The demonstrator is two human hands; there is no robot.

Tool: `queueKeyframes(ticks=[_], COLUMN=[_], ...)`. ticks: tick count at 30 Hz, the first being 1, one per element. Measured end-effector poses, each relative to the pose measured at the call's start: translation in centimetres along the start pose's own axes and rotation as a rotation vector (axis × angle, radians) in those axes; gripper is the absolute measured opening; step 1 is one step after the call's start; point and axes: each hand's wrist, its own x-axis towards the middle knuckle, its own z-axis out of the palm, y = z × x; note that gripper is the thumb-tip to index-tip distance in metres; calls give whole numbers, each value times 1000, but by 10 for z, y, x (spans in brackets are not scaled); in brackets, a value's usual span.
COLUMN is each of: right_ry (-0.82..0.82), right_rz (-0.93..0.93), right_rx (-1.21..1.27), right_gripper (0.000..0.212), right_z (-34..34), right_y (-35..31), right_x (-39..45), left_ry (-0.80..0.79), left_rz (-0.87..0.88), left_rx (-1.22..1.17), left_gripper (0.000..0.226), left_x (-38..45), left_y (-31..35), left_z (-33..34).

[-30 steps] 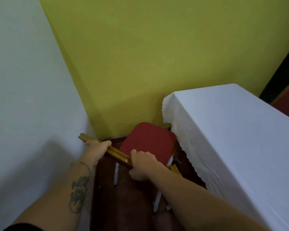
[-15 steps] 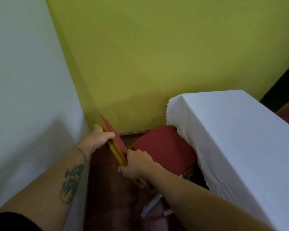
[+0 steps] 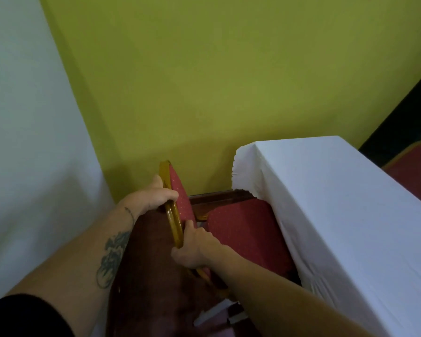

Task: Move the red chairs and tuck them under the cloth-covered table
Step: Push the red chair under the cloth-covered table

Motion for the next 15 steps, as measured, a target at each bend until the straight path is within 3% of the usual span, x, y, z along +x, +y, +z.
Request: queueKeyframes(ticks=[9, 15], right_ry=[2, 18], right_rz=[-5, -30], right_rx=[57, 49], right_gripper=[95, 96], right_z=[-3, 3], right_y=[9, 2], right_x=[5, 3], left_ry=[-41, -37], left_rz=[-10, 17], left_rx=[-8, 23], left_gripper=[68, 63], left_x=[21, 28], left_y=[6, -3], left_z=[10, 4])
